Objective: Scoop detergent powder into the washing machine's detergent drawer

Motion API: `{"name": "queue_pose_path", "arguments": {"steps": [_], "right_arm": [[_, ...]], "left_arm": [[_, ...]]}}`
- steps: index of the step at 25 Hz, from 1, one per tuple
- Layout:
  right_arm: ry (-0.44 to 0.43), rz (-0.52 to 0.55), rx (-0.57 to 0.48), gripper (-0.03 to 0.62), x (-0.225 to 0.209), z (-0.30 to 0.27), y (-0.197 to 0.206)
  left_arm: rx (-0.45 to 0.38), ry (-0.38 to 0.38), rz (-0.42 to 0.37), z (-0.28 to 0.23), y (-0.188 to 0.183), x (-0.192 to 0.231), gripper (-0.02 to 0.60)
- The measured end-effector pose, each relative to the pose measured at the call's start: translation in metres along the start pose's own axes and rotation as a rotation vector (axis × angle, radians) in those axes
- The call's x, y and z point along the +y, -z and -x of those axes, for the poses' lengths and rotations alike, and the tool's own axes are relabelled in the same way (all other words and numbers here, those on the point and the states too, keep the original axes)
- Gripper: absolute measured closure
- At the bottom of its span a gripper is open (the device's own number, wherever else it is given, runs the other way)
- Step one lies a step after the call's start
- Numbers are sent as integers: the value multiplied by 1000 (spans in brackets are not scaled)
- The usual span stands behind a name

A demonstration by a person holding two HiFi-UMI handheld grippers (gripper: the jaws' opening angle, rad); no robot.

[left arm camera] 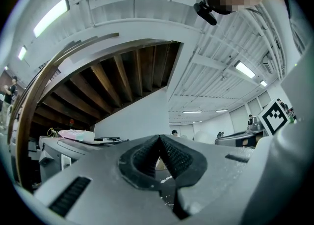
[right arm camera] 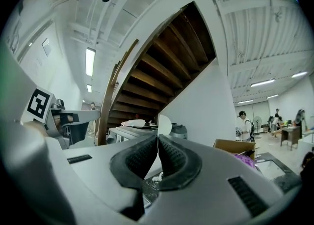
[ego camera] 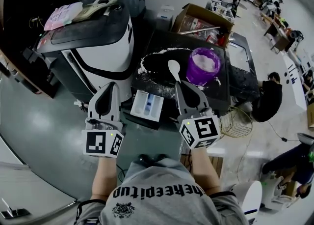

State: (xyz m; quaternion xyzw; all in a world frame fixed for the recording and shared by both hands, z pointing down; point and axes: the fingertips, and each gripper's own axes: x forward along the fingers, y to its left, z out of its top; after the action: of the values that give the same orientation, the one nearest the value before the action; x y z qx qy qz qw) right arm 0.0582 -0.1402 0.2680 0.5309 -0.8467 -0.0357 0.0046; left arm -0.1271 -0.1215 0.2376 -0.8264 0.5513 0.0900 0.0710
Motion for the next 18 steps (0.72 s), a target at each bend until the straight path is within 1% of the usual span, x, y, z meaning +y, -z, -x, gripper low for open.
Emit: {"name": "queue_pose_path", "arguments": {"steps": [4,14,18], "right_arm": [[30,36,-27,588,-7,8,-7],[97,76,-91,588,-20,26,-26],[109,89,-114,588,-21,31,-30]], "left_arm": [[-2,-7,-4,1,0,-3,578],[-2,-10,-16,2,-4,-8,578],[0,-7,-21,2,-4,-9,578]]}}
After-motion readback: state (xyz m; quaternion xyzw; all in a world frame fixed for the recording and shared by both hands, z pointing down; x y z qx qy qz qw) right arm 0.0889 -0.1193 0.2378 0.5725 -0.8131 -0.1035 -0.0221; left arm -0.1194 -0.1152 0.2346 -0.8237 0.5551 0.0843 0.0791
